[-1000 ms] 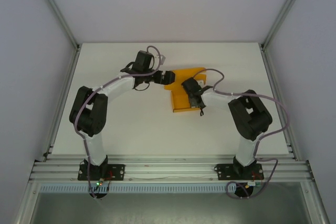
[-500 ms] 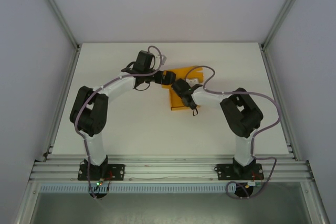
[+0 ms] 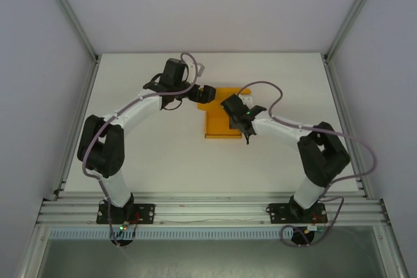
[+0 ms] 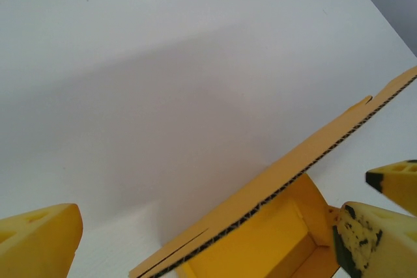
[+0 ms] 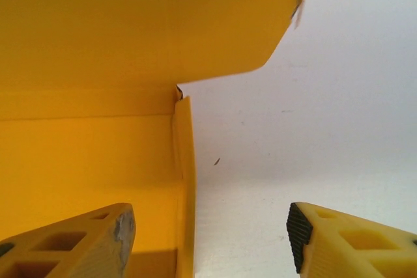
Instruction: Assemble paper box
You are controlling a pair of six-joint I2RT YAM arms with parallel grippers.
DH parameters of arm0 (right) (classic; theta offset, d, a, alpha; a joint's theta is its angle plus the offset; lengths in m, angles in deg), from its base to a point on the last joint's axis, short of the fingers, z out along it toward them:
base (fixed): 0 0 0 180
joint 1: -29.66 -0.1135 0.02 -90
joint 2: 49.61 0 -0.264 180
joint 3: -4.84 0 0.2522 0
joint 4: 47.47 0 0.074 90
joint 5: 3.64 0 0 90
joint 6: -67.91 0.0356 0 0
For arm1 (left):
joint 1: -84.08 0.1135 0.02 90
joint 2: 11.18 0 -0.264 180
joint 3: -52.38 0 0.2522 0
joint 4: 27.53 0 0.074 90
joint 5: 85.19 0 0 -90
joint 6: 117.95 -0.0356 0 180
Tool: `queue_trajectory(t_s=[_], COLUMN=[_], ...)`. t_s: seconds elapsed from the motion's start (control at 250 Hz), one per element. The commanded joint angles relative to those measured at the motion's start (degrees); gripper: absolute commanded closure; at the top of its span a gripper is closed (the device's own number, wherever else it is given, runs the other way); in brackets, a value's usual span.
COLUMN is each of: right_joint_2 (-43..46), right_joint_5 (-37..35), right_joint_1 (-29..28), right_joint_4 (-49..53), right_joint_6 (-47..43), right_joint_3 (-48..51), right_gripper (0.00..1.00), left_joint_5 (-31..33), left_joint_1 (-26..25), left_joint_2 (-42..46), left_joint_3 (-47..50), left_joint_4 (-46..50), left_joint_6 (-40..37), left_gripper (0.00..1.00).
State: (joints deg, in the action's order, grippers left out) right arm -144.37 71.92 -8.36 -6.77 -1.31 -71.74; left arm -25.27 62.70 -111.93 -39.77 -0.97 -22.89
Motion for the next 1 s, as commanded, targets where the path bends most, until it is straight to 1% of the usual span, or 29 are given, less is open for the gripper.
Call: queue_trajectory(t_s=[0.0, 0.076, 0.12, 0.14, 0.176, 0.228, 0.3, 0.376, 0.476, 0.508, 0.56, 0.616, 0.719, 0.803, 0.867, 0.907, 0.967, 0.999], right_joint_2=[3.9, 7.1, 9.0, 9.8, 10.9, 12.0, 12.2, 10.7, 5.1, 2.9, -0.8, -4.1, -9.1, -12.2, -13.5, -13.8, -13.6, -13.4], right_joint_5=[0.8, 2.9, 6.0, 7.9, 11.3, 15.7, 18.4, 28.8, 37.2, 38.8, 39.5, 38.9, 39.2, 40.1, 40.2, 40.4, 39.8, 39.3], right_joint_1=[1.1, 3.1, 4.9, 5.8, 7.4, 9.3, 11.9, 15.9, 19.2, 19.4, 19.5, 19.6, 19.9, 20.1, 20.1, 20.1, 20.1, 20.1], right_joint_4=[-0.6, -2.1, -3.4, -4.3, -5.6, -6.9, -8.6, -6.5, -0.7, 2.1, 6.3, 8.3, 12.4, 17.0, 19.4, 20.2, 20.2, 20.4], right_joint_6=[-2.9, -6.8, -10.5, -12.7, -17.6, -25.1, -33.4, -41.5, -47.8, -50.1, -53.8, -56.3, -61.2, -62.9, -63.2, -63.7, -63.8, -63.7], right_joint_3=[0.4, 0.8, 1.5, 1.8, 2.6, 3.2, 3.0, 0.3, -7.1, -10.0, -14.2, -17.2, -22.3, -27.2, -29.8, -30.5, -30.4, -30.4], right_gripper=[0.34, 0.27, 0.15, 0.06, 0.00, 0.00, 0.00, 0.00, 0.00, 0.00, 0.02, 0.02, 0.10, 0.27, 0.46, 0.54, 0.69, 0.74], left_joint_5=[2.8, 4.1, 4.3, 4.0, 3.2, 2.2, 1.8, 0.8, -1.3, -1.7, -2.9, -4.5, -4.6, -6.4, -8.2, -8.1, -6.6, -5.9], left_joint_1=[0.0, 0.2, 0.5, 0.7, 1.1, 1.7, 2.2, 2.5, 3.0, 3.0, 3.0, 3.0, 2.9, 2.9, 2.6, 2.3, 1.7, 1.4], left_joint_2=[2.6, 4.3, 5.3, 5.7, 6.5, 6.9, 6.6, 5.5, 2.2, 0.9, -1.2, -3.1, -6.2, -8.2, -11.0, -11.9, -12.9, -13.1], left_joint_3=[0.6, 2.0, 2.9, 3.5, 4.5, 5.2, 4.5, 2.4, -2.0, -3.3, -5.5, -7.2, -10.6, -15.3, -18.6, -20.1, -21.1, -21.2], left_joint_4=[3.4, 4.0, 4.6, 4.7, 4.9, 5.6, 7.3, 9.2, 12.7, 14.0, 16.8, 19.0, 21.8, 26.5, 29.8, 31.4, 32.1, 32.1], left_joint_6=[-4.1, -6.2, -7.8, -8.8, -10.5, -13.3, -16.8, -20.2, -24.4, -26.2, -29.8, -33.5, -37.8, -40.6, -42.7, -43.7, -44.2, -44.5], left_gripper=[0.00, 0.00, 0.00, 0.00, 0.00, 0.00, 0.00, 0.00, 0.00, 0.00, 0.01, 0.05, 0.14, 0.25, 0.38, 0.47, 0.66, 0.81])
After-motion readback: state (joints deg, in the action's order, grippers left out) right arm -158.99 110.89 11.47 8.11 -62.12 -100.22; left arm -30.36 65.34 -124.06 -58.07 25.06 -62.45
